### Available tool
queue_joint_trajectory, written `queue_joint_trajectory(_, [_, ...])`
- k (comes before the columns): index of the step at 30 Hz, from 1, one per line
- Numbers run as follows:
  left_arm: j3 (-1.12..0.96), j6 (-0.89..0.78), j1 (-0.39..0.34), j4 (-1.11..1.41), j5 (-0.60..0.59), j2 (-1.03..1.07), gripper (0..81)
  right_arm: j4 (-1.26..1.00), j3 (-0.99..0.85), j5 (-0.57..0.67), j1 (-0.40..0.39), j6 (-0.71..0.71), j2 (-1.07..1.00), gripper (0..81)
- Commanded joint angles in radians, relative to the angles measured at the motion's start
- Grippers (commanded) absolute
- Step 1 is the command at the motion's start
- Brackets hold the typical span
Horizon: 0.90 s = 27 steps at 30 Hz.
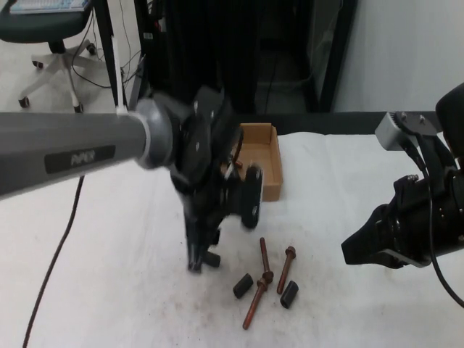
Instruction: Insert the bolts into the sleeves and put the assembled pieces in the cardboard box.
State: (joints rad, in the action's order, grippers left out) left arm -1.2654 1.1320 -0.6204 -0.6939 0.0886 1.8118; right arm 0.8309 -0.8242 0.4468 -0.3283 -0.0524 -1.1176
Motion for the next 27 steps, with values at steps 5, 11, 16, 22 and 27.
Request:
queue_joint_trajectory(5, [-0.041, -0.156, -0.024, -0.03, -0.03, -0.097, 40.8, 0.003, -0.011, 0.009, 0.0, 0.001, 0.011, 0.8])
queue_joint_trajectory(11, [-0.041, -0.243, -0.058, -0.178, -0.032, -0.119, 40.8, 0.003, -0.011, 0.009, 0.0, 0.001, 0.011, 0.8])
queue_joint_trajectory(16, [-0.041, -0.512, -0.139, -0.184, -0.205, -0.122, 40.8, -0.02, -0.011, 0.009, 0.0, 0.001, 0.011, 0.8])
queue_joint_trajectory(22, [-0.041, -0.956, -0.219, -0.092, -0.089, -0.065, 40.1, -0.043, -0.011, 0.009, 0.0, 0.001, 0.011, 0.8])
queue_joint_trajectory(27, [-0.041, -1.169, -0.219, -0.137, -0.112, -0.017, 40.1, -0.035, -0.011, 0.0, 0.002, 0.001, 0.011, 0.8])
